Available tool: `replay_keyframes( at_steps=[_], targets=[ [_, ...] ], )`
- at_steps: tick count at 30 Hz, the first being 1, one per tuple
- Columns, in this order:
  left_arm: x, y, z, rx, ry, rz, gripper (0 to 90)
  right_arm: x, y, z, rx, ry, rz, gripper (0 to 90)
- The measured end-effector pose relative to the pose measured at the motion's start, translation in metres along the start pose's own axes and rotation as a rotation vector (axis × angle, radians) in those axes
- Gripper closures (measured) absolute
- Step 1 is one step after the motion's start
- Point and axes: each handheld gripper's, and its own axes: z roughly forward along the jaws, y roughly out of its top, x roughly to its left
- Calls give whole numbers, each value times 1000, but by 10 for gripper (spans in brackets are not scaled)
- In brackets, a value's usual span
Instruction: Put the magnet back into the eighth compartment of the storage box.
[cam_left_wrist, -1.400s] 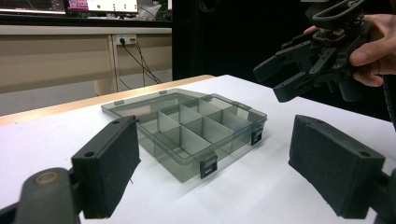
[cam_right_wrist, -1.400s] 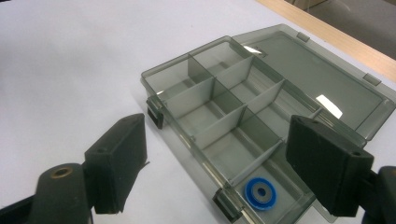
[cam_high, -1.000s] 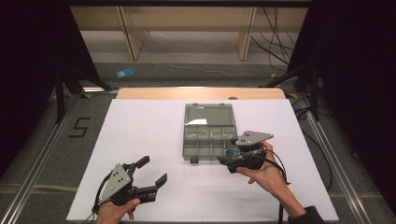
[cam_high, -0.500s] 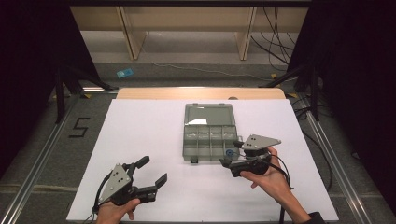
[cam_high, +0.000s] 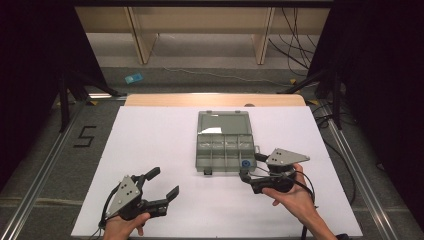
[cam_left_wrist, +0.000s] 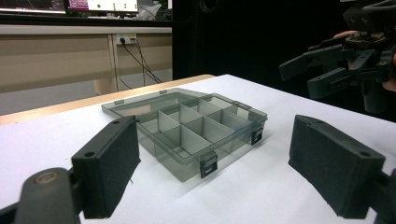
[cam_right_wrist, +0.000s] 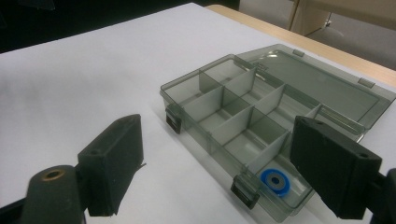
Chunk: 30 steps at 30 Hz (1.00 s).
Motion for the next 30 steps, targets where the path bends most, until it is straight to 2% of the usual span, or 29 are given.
replay_keyframes(
  at_steps=[2, 4, 10, 13, 14, 16, 19, 23, 24, 26, 27, 30],
  targets=[
    [0, 0, 0, 0, 0, 0, 158, 0, -2, -1, -13, -14, -3, 187],
    [0, 0, 0, 0, 1, -3, 158, 1, -3, -2, -6, 9, 10, 184],
    [0, 0, 0, 1, 0, 1, 158, 1, -8, -7, -41, -17, 6, 179],
    [0, 0, 0, 1, 0, 1, 158, 1, -11, -10, -56, -11, 16, 175],
    [0, 0, 0, 1, 0, 1, 159, 2, -11, -11, -46, -9, 28, 174],
    [0, 0, 0, 1, 0, 2, 158, 2, -13, -12, -63, -24, 14, 172],
    [0, 0, 0, 2, 1, 2, 158, 3, -16, -12, -65, -6, 34, 170],
    [0, 0, 0, 1, 3, -3, 158, 5, -19, -16, -60, -14, 31, 168],
    [0, 0, 0, 2, 3, -3, 158, 5, -20, -16, -74, -22, 19, 167],
    [0, 0, -1, 2, 3, -2, 158, 6, -22, -18, -78, -24, 31, 167],
    [0, 0, 0, 2, 4, -3, 158, 6, -23, -18, -96, -26, 23, 167],
    [0, 0, 0, 2, 4, -3, 158, 8, -25, -21, -98, -32, 30, 166]
  ],
)
